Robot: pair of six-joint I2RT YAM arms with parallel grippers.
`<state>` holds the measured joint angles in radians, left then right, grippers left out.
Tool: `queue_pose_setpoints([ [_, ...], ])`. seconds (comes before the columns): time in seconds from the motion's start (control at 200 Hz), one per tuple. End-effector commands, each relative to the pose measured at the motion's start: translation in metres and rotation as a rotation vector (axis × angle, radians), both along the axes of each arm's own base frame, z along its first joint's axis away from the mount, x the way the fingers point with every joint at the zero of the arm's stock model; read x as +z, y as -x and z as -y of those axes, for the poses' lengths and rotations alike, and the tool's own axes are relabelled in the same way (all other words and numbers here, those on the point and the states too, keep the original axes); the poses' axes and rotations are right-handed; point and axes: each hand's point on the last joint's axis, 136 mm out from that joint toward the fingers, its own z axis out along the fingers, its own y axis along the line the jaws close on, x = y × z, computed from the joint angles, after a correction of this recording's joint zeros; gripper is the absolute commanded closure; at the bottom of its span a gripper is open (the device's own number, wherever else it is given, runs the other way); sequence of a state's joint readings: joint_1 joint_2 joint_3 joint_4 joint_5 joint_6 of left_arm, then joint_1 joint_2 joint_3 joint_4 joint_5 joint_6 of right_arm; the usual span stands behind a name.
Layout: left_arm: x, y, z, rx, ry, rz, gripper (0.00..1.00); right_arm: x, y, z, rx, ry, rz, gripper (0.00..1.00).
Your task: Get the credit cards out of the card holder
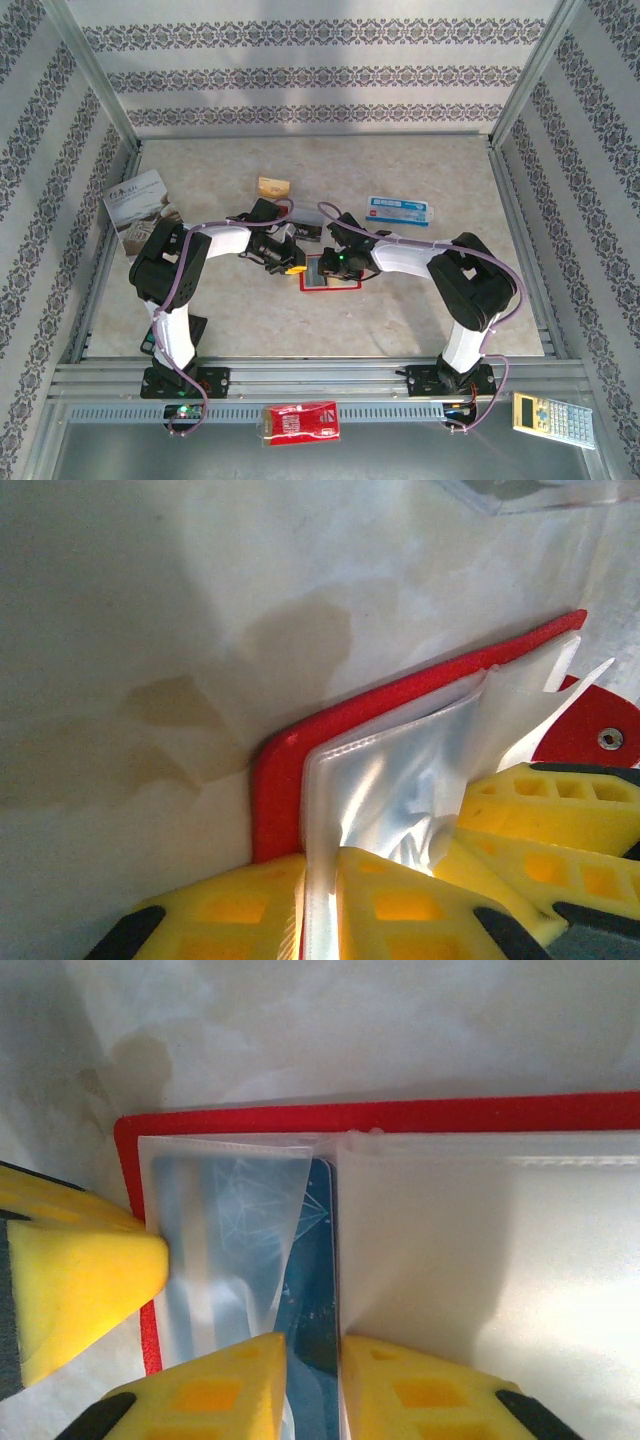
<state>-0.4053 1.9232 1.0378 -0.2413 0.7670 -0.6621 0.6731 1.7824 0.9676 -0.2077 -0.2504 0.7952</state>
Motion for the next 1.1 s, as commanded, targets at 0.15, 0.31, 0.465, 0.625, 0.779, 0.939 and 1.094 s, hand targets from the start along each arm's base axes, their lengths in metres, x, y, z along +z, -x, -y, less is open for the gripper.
queue_pose_setpoints([
  [0.15, -0.061, 0.036, -0.009, -0.02, -0.115, -0.124, 0.84, -0.037, 0.021, 0.004, 0.05, 0.088, -0.1, 0.75],
  [0.31, -0.061, 0.036, -0.008, -0.016, -0.114, -0.126, 0.84, -0.028, 0.017, -0.004, 0.061, 0.026, -0.07, 0.83],
  [0.465, -0.057, 0.032, -0.008, -0.007, -0.113, -0.114, 0.84, -0.013, 0.011, -0.006, 0.05, -0.028, -0.026, 0.96],
  [0.625, -0.043, 0.023, -0.008, -0.002, -0.124, -0.075, 0.82, -0.002, 0.005, 0.002, 0.016, -0.052, -0.001, 1.0],
  [0.779, -0.021, 0.012, -0.011, 0.006, -0.155, -0.019, 0.76, 0.008, 0.001, 0.009, -0.007, -0.066, 0.019, 1.0],
  [0.939, 0.0, 0.004, -0.015, 0.013, -0.191, 0.031, 0.71, 0.015, -0.002, 0.012, -0.021, -0.077, 0.034, 1.0],
  [1.094, 0.013, 0.001, -0.023, 0.023, -0.229, 0.064, 0.71, 0.018, -0.005, 0.014, -0.034, -0.079, 0.042, 1.0],
])
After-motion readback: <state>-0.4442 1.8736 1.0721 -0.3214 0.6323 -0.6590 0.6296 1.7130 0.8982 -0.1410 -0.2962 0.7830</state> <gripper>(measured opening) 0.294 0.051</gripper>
